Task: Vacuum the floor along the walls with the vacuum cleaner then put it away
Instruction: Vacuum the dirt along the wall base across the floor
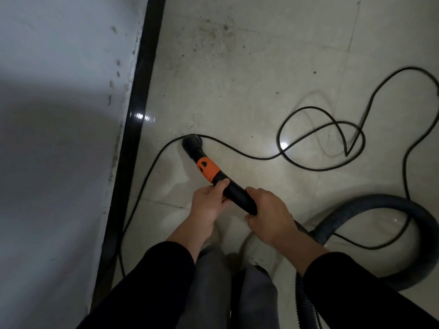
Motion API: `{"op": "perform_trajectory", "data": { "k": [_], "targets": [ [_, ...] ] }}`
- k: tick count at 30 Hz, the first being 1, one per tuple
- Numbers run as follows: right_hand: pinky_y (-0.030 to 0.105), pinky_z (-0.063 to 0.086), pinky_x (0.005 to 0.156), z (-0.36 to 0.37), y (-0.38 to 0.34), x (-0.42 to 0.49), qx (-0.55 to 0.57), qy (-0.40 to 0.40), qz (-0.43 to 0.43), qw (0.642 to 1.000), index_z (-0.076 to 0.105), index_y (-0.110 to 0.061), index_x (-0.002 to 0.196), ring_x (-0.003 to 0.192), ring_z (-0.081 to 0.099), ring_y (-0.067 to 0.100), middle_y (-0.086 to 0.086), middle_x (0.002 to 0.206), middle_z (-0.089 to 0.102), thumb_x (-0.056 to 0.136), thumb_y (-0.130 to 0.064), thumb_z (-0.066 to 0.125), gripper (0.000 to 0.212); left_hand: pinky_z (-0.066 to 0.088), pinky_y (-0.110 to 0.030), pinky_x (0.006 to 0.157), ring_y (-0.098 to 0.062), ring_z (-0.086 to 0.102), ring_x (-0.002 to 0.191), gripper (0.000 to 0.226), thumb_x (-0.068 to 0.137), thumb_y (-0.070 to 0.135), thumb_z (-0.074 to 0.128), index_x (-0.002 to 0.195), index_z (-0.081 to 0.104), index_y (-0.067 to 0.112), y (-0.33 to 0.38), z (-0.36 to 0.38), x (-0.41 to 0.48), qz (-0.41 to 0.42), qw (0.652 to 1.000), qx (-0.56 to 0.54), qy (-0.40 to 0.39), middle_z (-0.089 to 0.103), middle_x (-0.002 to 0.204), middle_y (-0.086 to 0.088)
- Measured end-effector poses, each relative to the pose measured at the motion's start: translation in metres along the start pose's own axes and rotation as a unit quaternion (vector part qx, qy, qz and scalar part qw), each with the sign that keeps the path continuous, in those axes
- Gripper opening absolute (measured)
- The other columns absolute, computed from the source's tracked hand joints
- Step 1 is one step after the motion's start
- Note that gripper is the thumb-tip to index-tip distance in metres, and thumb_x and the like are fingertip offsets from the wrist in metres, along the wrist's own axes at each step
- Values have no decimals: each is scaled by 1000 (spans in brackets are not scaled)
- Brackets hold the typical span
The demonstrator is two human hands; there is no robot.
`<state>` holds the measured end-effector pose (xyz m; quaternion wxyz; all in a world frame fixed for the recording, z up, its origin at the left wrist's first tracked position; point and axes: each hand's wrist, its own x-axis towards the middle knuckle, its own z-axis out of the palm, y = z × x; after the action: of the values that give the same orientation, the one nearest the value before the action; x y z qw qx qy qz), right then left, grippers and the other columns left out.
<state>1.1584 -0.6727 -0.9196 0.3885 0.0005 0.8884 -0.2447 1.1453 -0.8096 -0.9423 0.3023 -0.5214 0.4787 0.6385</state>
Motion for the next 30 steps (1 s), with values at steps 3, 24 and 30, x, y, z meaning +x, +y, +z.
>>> {"op": "perform_trajectory", "data": {
  "k": [3, 24, 30],
  "targets": [
    [34, 48, 76, 2, -7, 3, -7, -2, -7, 1000, 54, -12, 107, 89, 56, 24, 6, 97, 58, 81, -6, 62, 28, 56, -18, 67, -16, 72, 87, 16, 91, 18, 66, 92, 65, 3, 3, -7, 0, -2, 1000, -15, 7, 73, 94, -14],
    [30, 44, 74, 9, -56, 11, -45, -30, -82, 995, 53, -14, 114, 94, 54, 22, 4, 100, 57, 82, -7, 61, 33, 56, -16, 67, -11, 73, 86, 19, 92, 21, 63, 101, 68, 4, 14, -60, -13, 38, 996, -66, 41, 75, 95, -10],
    [30, 38, 70, 11, -74, 29, -29, -9, -93, 995, 53, -13, 114, 93, 53, 23, 6, 100, 58, 82, -6, 61, 34, 55, -15, 67, -12, 73, 86, 19, 93, 20, 62, 101, 67, 3, 35, -68, -2, 76, 995, -55, 44, 75, 93, -10]
  ]
}}
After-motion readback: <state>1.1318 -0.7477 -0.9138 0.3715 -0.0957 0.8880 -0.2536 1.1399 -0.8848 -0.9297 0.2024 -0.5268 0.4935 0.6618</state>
